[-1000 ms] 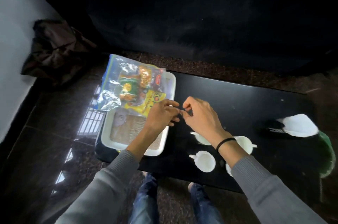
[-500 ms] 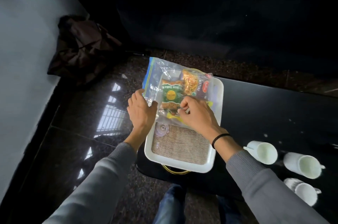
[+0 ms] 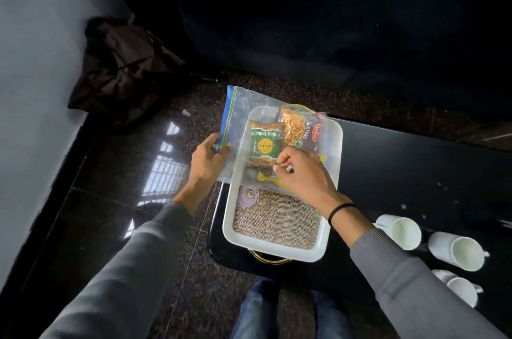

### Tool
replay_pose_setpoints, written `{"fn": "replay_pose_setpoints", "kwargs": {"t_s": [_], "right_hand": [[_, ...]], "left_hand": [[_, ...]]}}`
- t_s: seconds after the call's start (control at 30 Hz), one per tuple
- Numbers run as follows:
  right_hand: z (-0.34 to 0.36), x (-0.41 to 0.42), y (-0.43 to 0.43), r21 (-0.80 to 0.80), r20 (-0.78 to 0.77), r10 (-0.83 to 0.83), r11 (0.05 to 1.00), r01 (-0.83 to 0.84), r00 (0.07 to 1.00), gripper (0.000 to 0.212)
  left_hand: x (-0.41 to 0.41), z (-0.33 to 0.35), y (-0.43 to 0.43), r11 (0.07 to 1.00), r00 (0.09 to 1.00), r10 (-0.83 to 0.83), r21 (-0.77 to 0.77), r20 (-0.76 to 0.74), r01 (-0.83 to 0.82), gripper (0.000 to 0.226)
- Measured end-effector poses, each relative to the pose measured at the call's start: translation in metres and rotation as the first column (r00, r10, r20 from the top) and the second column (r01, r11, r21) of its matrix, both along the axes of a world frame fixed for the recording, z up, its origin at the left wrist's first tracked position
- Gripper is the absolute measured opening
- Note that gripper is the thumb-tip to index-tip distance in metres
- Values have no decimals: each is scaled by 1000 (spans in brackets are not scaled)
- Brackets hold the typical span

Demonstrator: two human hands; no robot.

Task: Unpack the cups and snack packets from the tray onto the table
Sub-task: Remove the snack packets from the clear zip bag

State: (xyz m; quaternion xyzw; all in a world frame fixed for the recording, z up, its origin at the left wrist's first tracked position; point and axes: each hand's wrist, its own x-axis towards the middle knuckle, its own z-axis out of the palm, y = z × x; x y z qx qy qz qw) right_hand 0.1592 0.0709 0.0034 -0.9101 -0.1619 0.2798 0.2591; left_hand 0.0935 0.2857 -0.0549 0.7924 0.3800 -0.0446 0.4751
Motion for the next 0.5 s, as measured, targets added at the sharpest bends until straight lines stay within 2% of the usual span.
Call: {"fn": "replay_pose_setpoints", "kwargs": {"t_s": [0.1, 0.23, 0.33, 0.5], "right_hand": [[15, 0, 4, 69, -34, 9, 998, -7, 999, 12], [38, -3, 12, 118, -76, 9, 993, 0, 997, 26], [56, -8, 13, 89, -134, -25, 995, 38, 991, 40], [77, -13, 3, -39, -124, -83, 996, 79, 989, 44]], "left_hand": [[-11, 22, -20, 999, 991, -24, 27, 129, 21, 32], [-21, 50, -53, 995, 978, -87, 69, 190, 75, 39], [-27, 67, -79, 970, 963, -201, 176, 182, 169, 37], [-29, 91, -116, 953, 929, -280, 185, 243, 239, 27]]}}
